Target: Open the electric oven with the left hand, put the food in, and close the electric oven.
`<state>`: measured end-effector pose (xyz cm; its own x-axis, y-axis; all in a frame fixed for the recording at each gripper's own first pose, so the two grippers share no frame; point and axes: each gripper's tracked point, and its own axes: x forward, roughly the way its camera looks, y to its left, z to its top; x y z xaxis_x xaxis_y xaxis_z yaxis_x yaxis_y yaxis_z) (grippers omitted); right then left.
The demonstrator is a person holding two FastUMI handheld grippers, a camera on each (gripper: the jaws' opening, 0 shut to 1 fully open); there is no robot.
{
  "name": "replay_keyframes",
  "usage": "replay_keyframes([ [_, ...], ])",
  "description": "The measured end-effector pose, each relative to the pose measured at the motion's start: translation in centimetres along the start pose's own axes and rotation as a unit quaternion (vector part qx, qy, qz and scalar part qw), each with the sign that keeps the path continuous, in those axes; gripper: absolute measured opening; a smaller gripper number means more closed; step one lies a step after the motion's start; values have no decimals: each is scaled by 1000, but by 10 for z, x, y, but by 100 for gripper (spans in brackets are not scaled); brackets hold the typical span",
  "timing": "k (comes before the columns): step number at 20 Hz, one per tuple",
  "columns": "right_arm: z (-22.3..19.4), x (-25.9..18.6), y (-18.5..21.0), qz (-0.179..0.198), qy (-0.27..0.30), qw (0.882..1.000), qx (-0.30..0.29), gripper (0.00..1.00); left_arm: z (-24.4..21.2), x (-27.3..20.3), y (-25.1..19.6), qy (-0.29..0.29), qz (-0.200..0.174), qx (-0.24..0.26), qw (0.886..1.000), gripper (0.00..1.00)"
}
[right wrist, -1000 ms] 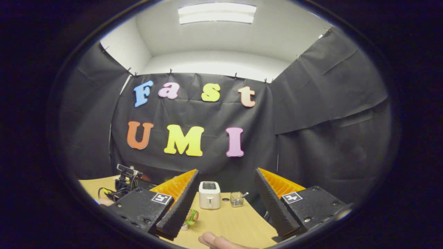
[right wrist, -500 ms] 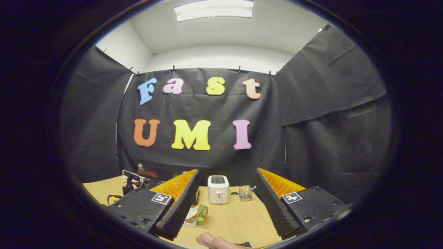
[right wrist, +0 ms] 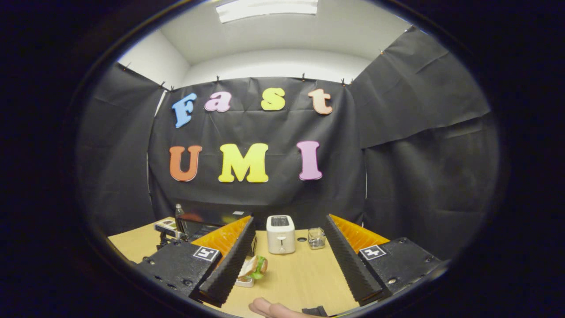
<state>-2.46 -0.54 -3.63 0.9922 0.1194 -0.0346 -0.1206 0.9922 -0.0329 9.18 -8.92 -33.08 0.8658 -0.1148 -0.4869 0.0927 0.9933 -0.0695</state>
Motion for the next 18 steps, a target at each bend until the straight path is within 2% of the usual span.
replay_keyframes([
  [6, -15, 39, 1, 7, 46, 999, -3, 100, 74, -52, 12, -84, -16, -16, 996, 95],
  [10, -40, 77, 14, 36, 105, 994, 4, 100, 128, -95, 29, -143, -7, -22, 989, 95],
  [11, -51, 87, 18, 46, 126, 991, 7, 100, 141, -106, 30, -158, -8, -20, 987, 95],
  [12, -61, 99, 23, 58, 148, 987, 9, 91, 152, -118, 33, -175, -5, -16, 984, 94],
  [13, -72, 109, 27, 67, 168, 983, 15, 100, 163, -130, 37, -191, 0, -9, 982, 94],
  [14, -81, 118, 30, 78, 187, 979, 18, 100, 172, -140, 42, -206, 8, -1, 979, 94],
  [15, -93, 127, 36, 92, 208, 973, 20, 91, 180, -150, 44, -216, 13, 4, 976, 94],
  [16, -106, 135, 42, 104, 230, 967, 23, 100, 181, -158, 44, -218, 13, 4, 976, 94],
  [18, -133, 150, 49, 125, 276, 952, 34, 100, 184, -170, 40, -221, 3, 2, 975, 94],
])
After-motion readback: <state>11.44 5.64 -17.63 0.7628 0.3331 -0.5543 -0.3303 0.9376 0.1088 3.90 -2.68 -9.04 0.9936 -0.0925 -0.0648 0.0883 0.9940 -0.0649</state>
